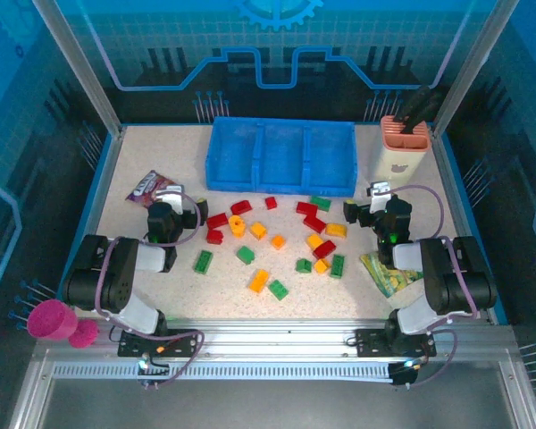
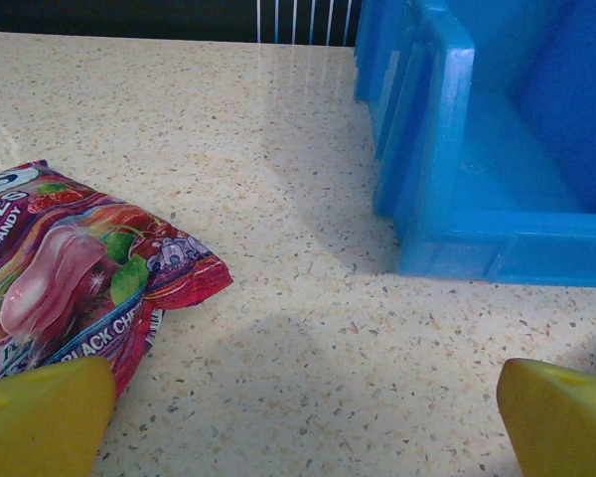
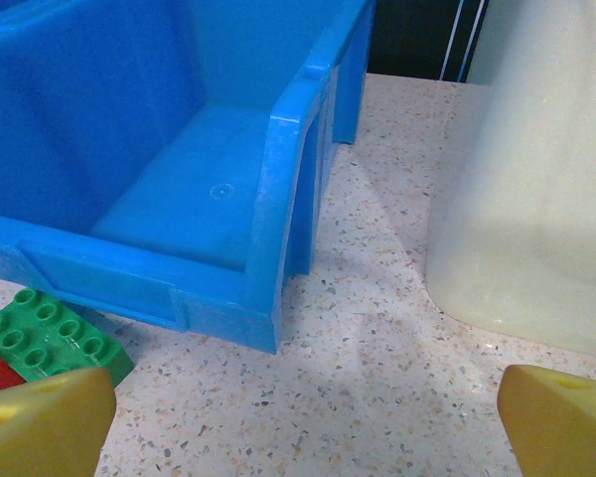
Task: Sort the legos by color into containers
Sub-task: Pick up the lego from the bottom-center of the table.
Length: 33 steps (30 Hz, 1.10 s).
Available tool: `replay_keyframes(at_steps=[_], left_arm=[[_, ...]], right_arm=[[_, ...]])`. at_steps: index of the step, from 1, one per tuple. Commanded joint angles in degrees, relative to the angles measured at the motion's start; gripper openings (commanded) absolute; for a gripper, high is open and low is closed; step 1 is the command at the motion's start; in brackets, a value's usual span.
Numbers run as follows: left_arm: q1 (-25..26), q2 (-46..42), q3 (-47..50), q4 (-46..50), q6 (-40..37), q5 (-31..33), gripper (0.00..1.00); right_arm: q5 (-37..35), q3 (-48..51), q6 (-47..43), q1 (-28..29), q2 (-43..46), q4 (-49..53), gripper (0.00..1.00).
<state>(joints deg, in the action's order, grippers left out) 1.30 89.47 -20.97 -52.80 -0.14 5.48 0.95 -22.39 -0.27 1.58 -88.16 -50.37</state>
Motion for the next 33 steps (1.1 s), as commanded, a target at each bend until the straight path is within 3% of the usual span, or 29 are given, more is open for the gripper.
replay_keyframes(at_steps=[1,6,11,14,17,21,23,24,28,33], left_arm=[[-0.7,-0.3,-1.2,0.3,-0.6,-2.0,0.99],[-2.1,-3.2,-3.2,6.0,-0.7,-7.8,0.99],[-1.3,-18.4,-15.0,33.7,2.1,-4.8,0.99],[0.7,-23.5,-25.6,46.5,2.5,-6.5,0.99],[2.2,-23.2,-37.4,61.4,0.6,-6.9,0.99],[2.2,-20.5,-47.7,74.2,-2.6,-12.4,0.99],[2.7,-19.4,-51.1,78.1,-6.2,-13.7,0.99],[3.2,-19.2,-52.2,78.7,-7.0,-11.4,0.99],[3.3,-18.0,-54.2,78.0,-7.3,-11.1,0.99],[3.4,-15.0,-55.1,79.8,-6.8,-13.2,0.99]], right_arm=[[0.7,-0.7,-0.1,0.5,-0.3,-0.2,1.0],[2.2,-2.0,-1.1,0.6,4.2,5.2,1.0],[-7.8,-15.5,5.7,3.8,19.4,41.1,1.0],[-8.4,-23.7,13.7,4.5,23.1,60.1,1.0],[-6.5,-27.0,19.9,5.1,24.0,70.6,1.0],[-4.6,-27.6,23.9,5.9,22.6,77.6,1.0],[-4.7,-27.7,27.5,6.7,22.2,81.2,1.0],[-4.6,-27.7,29.8,7.1,22.1,83.1,1.0],[-4.1,-27.7,41.4,11.2,22.2,91.3,0.95],[-7.5,-29.6,52.4,25.8,21.3,100.8,0.92]])
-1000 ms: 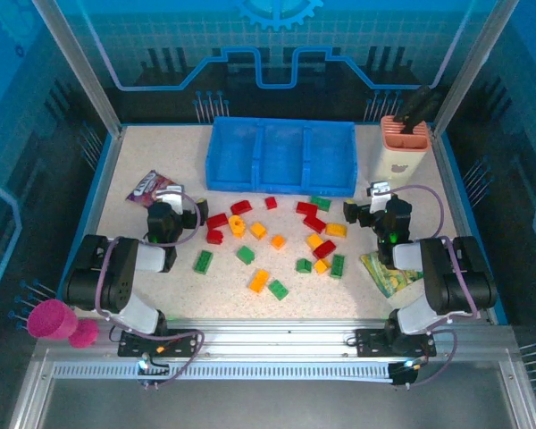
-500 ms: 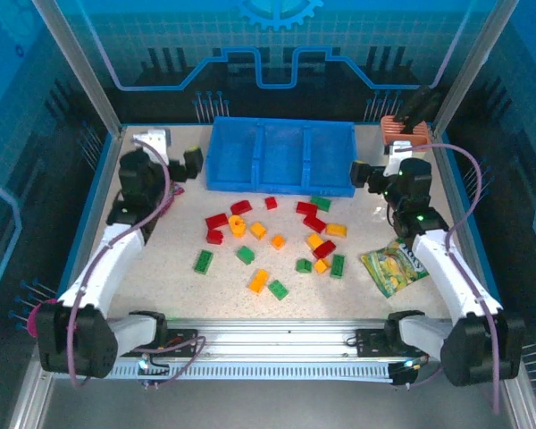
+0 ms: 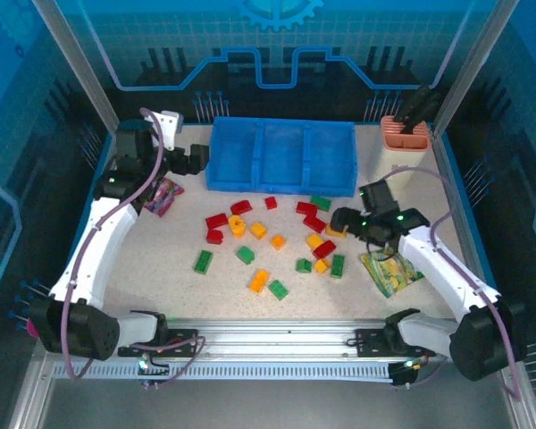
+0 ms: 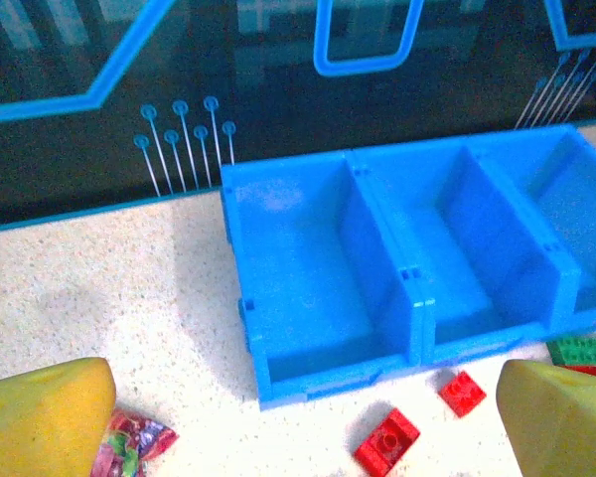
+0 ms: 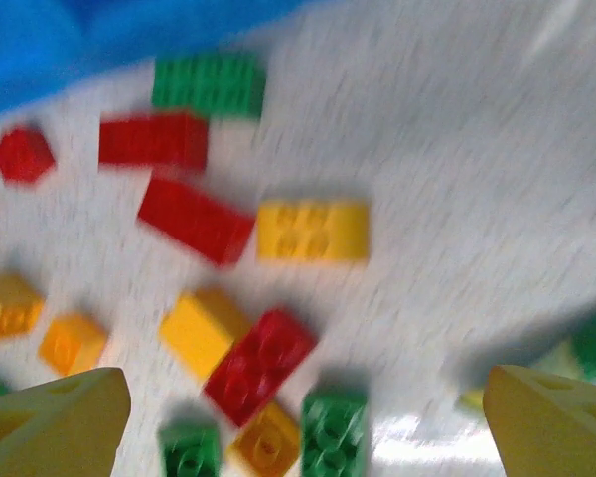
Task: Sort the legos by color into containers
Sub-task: Pick up the lego from the bottom-center of the table.
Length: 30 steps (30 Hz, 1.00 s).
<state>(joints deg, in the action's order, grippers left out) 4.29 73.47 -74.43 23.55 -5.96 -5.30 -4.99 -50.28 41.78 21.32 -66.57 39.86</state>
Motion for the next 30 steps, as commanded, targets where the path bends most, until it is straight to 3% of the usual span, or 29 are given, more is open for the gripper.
replay_keyframes(at_steps=[1,5,8,14,20,30], left_arm=[[0.4,0.9,-1.1,3.2,-1.0,-2.4,0.99],[0.3,-0.1,1.7,0.8,-1.0,-2.8,0.99],[0.4,-1.2,2.8,0.3,-1.0,-3.2,0.99],[0.6,-3.4,5.6,-1.9,-1.2,-3.2,0.99],[1.1,-3.7,6.5,-2.3,-2.0,-2.6,1.0],[1.8,-3.8,7.6,-2.6,-2.9,-2.1,1.0]], right_arm=[[-2.1,-1.8,11.6,8.0,-1.1,12.3,0.92],[-6.2,-0.4,13.8,14.4,-3.9,14.4,0.85],[-9.1,-0.4,14.4,15.9,-4.8,14.0,0.82],[-9.1,3.3,13.9,15.8,-7.5,8.1,0.78],[-8.7,5.0,13.0,15.3,-11.3,3.1,0.68],[-8.5,7.0,9.5,11.3,-12.3,1.4,0.56]])
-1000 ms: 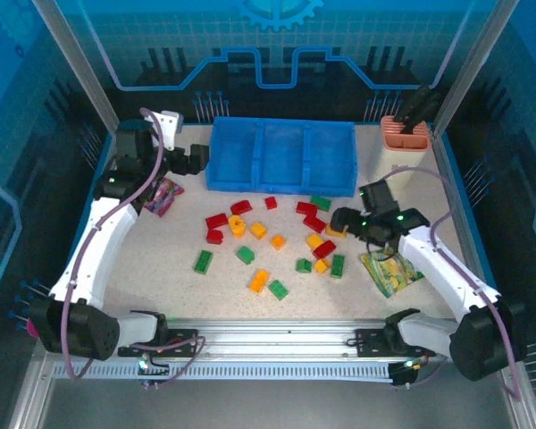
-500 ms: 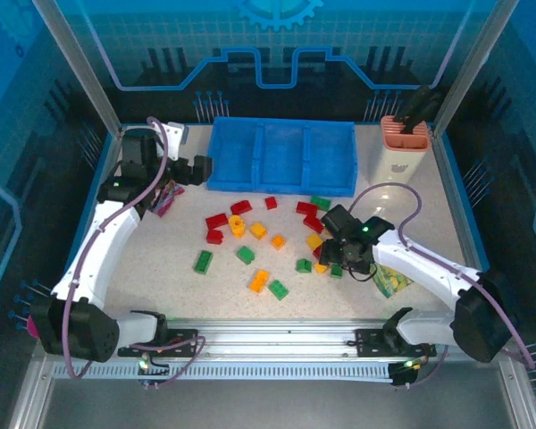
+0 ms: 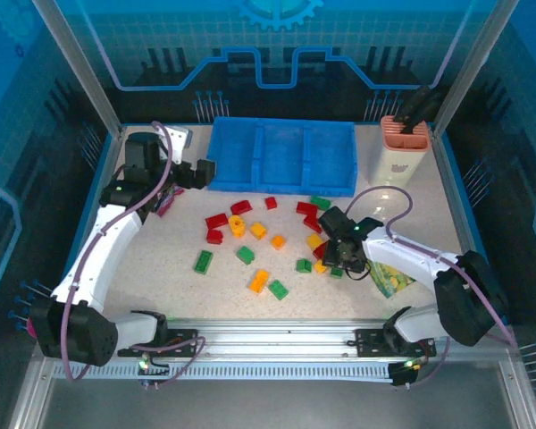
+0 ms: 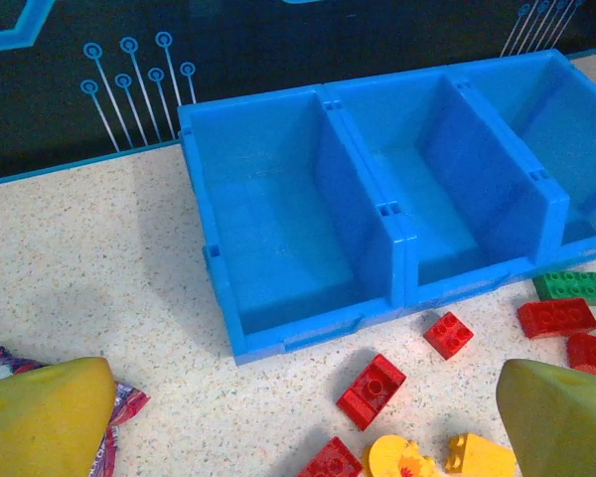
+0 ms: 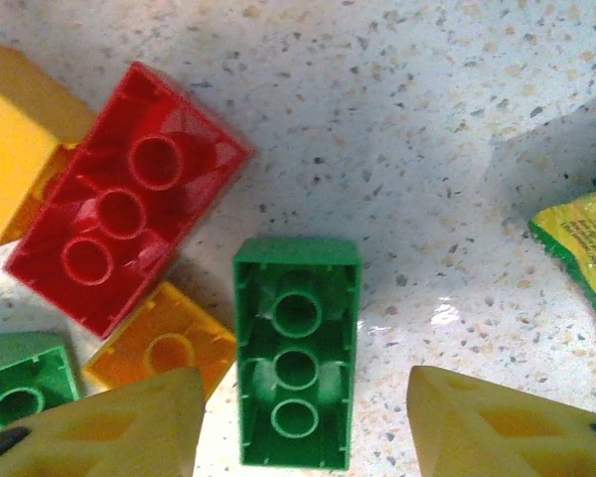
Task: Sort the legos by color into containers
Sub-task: Pick up the lego from the bottom-center of the table.
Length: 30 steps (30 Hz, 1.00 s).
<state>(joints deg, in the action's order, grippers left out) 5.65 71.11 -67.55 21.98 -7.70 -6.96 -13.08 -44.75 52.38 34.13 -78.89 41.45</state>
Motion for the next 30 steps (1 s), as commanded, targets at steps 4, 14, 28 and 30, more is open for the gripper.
replay_keyframes(at_steps=[4,14,28,30], left_arm=[[0.7,-1.0,0.5,-0.8,-1.5,-0.4,0.99],[0.9,0.4,0.0,-0.2,-1.8,-0.5,0.99],[1.0,0.4,0.1,-0.1,-2.6,0.2,0.99],[1.0,0.5,0.0,-0.1,-2.6,0.1,0.99]], right_arm=[[0.8,3.5,-2.2,-2.8,0.4,-2.6,0.51],[4.0,5.0,-3.9,-3.0,-5.1,-7.3,0.48],[3.7,0.6,-8.5,-2.8,-8.3,-4.0,0.21],[2.3,-4.0,-11.2,-3.1,-5.9,1.8,0.2]])
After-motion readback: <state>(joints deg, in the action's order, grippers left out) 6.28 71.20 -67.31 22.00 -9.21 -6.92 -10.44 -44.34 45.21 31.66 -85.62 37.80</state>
